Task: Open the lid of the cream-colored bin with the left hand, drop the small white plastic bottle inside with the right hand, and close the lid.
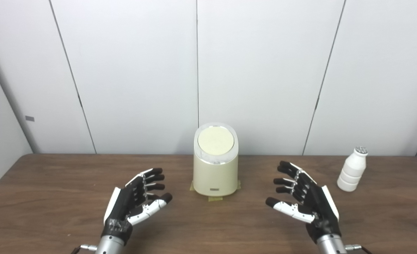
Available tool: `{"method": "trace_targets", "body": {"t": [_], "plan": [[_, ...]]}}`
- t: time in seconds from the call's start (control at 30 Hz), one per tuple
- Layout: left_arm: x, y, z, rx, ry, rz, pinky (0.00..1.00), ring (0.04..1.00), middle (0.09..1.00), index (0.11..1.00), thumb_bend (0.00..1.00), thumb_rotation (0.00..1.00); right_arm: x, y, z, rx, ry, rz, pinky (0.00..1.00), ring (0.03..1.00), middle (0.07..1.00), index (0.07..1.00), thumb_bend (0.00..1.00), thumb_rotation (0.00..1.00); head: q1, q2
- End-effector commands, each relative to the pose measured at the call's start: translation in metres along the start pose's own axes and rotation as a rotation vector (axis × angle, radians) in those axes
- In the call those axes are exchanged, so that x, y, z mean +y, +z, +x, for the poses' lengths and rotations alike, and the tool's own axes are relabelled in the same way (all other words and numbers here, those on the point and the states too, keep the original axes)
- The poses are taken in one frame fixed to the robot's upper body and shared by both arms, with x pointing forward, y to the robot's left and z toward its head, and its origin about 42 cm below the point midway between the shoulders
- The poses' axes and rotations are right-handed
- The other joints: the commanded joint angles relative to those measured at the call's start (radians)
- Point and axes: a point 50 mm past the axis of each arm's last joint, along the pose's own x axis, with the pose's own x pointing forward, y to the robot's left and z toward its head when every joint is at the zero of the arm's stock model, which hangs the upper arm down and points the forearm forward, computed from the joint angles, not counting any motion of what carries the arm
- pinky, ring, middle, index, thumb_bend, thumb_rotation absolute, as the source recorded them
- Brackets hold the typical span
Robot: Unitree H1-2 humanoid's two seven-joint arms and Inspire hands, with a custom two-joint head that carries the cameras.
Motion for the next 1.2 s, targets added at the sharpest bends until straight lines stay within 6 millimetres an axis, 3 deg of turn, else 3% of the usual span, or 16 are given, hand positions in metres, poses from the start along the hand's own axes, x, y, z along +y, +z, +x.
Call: {"method": "trace_targets", "body": {"t": [0.0, 0.4, 0.6, 0.8, 0.93, 1.17], "plan": [[0.001, 0.02, 0.015, -0.089, -0.004, 0.004, 0.56, 0.707, 0.765, 0.791, 0.75, 0.24, 0.001, 0.019, 0.01, -0.077, 0.004, 0.009, 0.61, 0.696, 0.805, 0.787, 0.83, 0.17, -0.001, 0.0], [-0.001, 0.021, 0.015, -0.095, 0.003, -0.001, 0.56, 0.703, 0.765, 0.793, 0.75, 0.23, 0.001, 0.019, 0.011, -0.085, 0.011, 0.012, 0.6, 0.691, 0.804, 0.784, 0.82, 0.16, 0.0, 0.001], [-0.009, 0.03, 0.024, -0.108, 0.058, 0.015, 0.64, 0.773, 0.822, 0.85, 0.8, 0.31, -0.001, 0.016, 0.016, -0.084, 0.009, 0.017, 0.61, 0.683, 0.798, 0.782, 0.82, 0.16, 0.007, -0.007], [-0.014, 0.059, 0.058, -0.158, 0.074, 0.082, 0.86, 0.88, 0.878, 0.918, 0.84, 0.4, 0.0, 0.015, 0.017, -0.077, 0.01, 0.025, 0.62, 0.687, 0.798, 0.78, 0.82, 0.16, 0.013, -0.018], [-0.022, 0.079, 0.087, -0.178, 0.055, 0.083, 0.92, 0.924, 0.912, 0.949, 0.85, 0.38, 0.0, 0.015, 0.016, -0.074, 0.006, 0.018, 0.64, 0.695, 0.801, 0.776, 0.83, 0.17, 0.017, -0.02], [-0.047, 0.11, 0.13, -0.202, 0.022, 0.125, 0.93, 0.984, 0.971, 0.977, 0.84, 0.33, -0.001, 0.015, 0.016, -0.082, 0.01, 0.01, 0.65, 0.703, 0.801, 0.782, 0.82, 0.18, 0.014, -0.019]]}}
